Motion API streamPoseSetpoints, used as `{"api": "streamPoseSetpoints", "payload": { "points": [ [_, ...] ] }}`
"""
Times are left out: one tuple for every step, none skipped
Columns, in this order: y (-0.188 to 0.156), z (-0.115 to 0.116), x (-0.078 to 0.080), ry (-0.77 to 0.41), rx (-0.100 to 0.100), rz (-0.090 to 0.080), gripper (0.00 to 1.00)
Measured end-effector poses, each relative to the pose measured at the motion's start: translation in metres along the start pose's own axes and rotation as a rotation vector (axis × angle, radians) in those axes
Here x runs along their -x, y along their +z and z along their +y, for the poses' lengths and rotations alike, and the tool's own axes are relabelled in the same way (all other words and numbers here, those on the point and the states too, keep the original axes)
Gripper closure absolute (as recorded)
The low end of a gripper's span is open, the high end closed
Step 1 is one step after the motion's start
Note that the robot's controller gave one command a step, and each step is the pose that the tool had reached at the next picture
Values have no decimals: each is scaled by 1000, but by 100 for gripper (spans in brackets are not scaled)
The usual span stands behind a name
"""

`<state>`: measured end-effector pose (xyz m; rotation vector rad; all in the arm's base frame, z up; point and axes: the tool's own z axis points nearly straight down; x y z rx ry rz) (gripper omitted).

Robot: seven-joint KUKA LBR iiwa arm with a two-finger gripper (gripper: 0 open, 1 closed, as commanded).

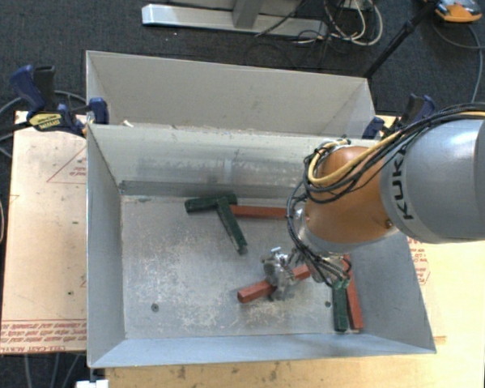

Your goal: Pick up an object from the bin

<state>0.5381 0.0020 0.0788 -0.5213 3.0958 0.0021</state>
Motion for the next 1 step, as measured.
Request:
{"api": "streamPoseSetpoints", "payload": {
  "points": [
    [-146, -9, -1, -19, -5, -9, 100]
  ]
}}
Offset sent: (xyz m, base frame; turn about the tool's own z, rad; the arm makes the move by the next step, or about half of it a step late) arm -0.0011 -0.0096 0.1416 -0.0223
